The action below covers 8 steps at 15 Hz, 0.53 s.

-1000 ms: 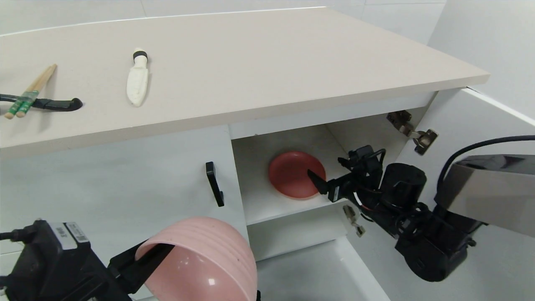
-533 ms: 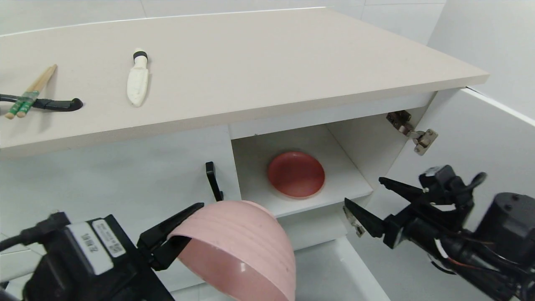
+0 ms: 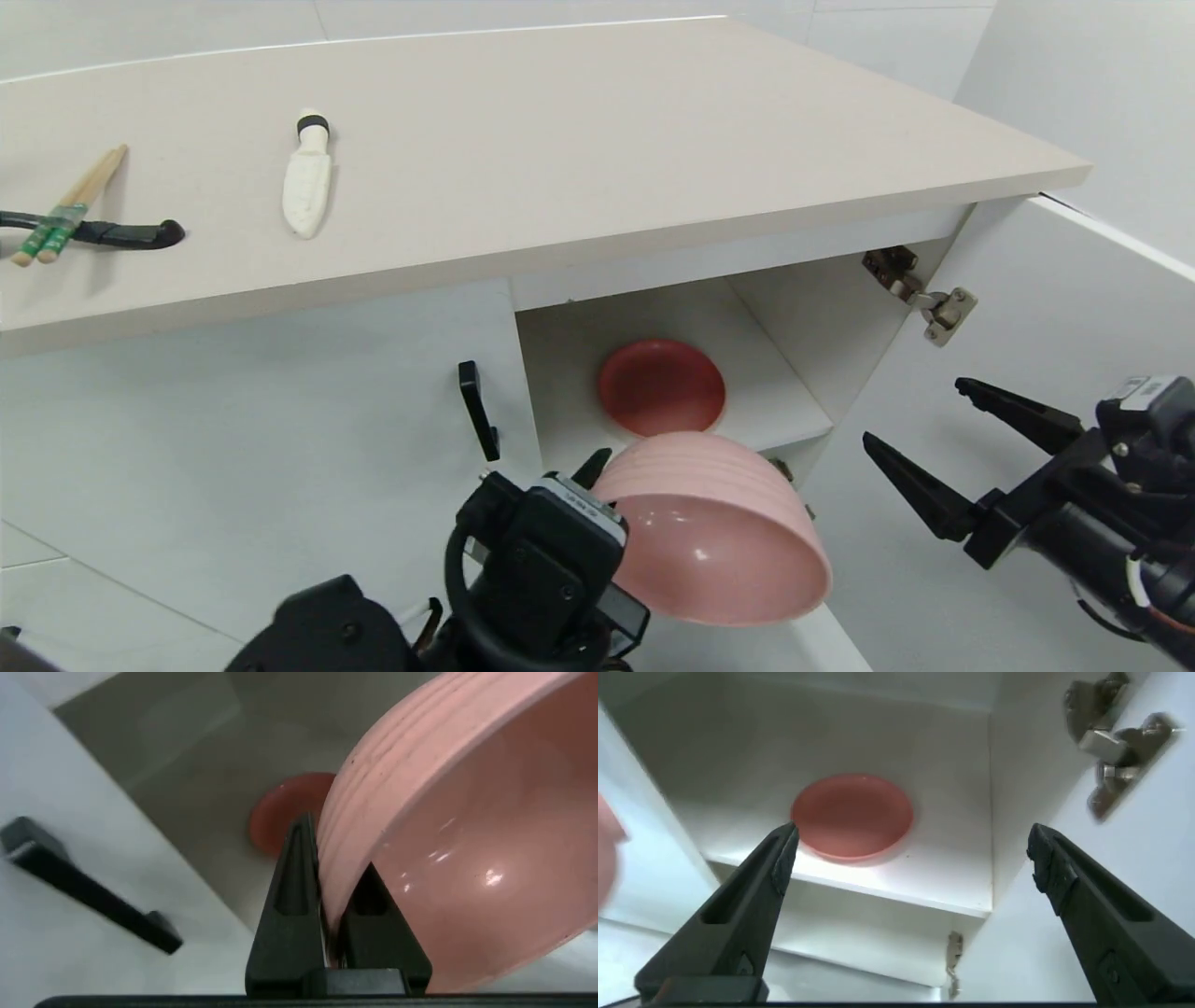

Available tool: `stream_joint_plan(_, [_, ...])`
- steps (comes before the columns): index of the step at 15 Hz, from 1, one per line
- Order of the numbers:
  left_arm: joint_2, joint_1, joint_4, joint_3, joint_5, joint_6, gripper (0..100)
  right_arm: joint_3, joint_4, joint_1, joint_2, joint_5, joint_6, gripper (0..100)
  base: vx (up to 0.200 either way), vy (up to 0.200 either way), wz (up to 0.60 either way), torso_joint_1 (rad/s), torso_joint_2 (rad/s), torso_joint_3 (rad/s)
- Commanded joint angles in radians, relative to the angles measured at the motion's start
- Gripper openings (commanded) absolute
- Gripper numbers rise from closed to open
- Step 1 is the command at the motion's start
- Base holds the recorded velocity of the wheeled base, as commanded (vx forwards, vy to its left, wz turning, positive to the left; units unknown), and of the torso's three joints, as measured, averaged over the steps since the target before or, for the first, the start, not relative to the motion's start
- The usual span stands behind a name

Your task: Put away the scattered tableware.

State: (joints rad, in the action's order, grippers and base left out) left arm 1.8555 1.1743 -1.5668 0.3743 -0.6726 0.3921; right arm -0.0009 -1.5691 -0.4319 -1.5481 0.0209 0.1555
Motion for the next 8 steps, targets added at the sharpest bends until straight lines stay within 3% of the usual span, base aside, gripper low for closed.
stream_joint_plan(1, [0.105,-0.018,-0.004,0.132,-0.096,-0.022,0,0.001,-0.002,0.001,0.013,0.001,0.004,100,0.000,0.000,0.00,0.000,0.00,0.000])
stream_joint_plan(3, [0.182,-0.038,-0.004,0.178,-0.130,-0.026,0,0.001,-0.002,-0.027,0.031,0.001,0.006,100,0.000,0.000,0.00,0.000,0.00,0.000])
stream_joint_plan(4, [0.221,-0.038,-0.004,0.216,-0.185,-0.032,0,0.001,-0.002,-0.047,0.045,0.001,0.006,100,0.000,0.000,0.00,0.000,0.00,0.000])
stream_joint_plan(8, [0.267,-0.042,-0.004,0.391,-0.268,-0.079,0,0.001,-0.002,-0.093,0.075,0.001,0.006,100,0.000,0.000,0.00,0.000,0.00,0.000])
